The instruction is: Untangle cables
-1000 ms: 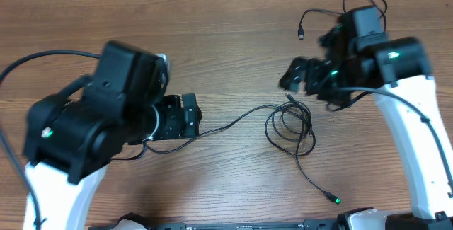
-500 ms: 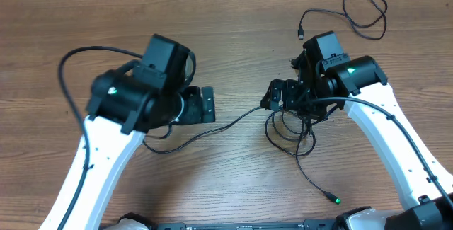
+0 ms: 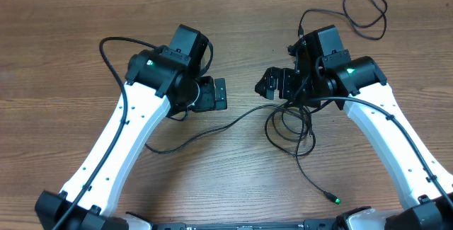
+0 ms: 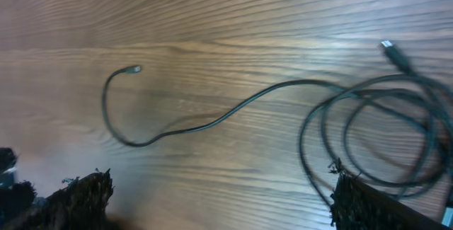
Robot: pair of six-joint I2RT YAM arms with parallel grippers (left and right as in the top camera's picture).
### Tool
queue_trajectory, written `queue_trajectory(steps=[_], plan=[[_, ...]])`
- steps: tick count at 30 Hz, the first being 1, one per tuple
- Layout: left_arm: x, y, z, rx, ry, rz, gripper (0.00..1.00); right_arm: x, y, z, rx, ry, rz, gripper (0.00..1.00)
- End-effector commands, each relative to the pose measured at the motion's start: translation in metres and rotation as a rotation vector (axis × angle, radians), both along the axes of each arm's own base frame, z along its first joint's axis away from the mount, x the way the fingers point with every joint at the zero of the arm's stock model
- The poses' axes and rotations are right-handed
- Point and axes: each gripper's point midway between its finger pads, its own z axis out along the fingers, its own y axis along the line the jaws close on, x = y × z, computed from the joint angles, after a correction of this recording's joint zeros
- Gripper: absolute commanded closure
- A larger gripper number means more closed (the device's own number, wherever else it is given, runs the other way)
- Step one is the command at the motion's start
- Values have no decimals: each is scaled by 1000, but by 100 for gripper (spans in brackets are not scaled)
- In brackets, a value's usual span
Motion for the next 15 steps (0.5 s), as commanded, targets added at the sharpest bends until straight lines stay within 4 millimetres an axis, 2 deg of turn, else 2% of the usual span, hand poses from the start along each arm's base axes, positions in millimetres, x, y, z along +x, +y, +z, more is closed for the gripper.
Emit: queue_trajectory(steps=[1, 7, 15], plan=[[2, 2, -10, 20, 26, 12, 0, 3, -17, -5, -91, -15, -46, 0], [5, 0, -16, 26, 32, -10, 0, -17, -25, -14, -132, 75, -44, 0], [5, 1, -18, 31, 39, -9, 0, -22, -16, -12, -79, 96, -20, 0]])
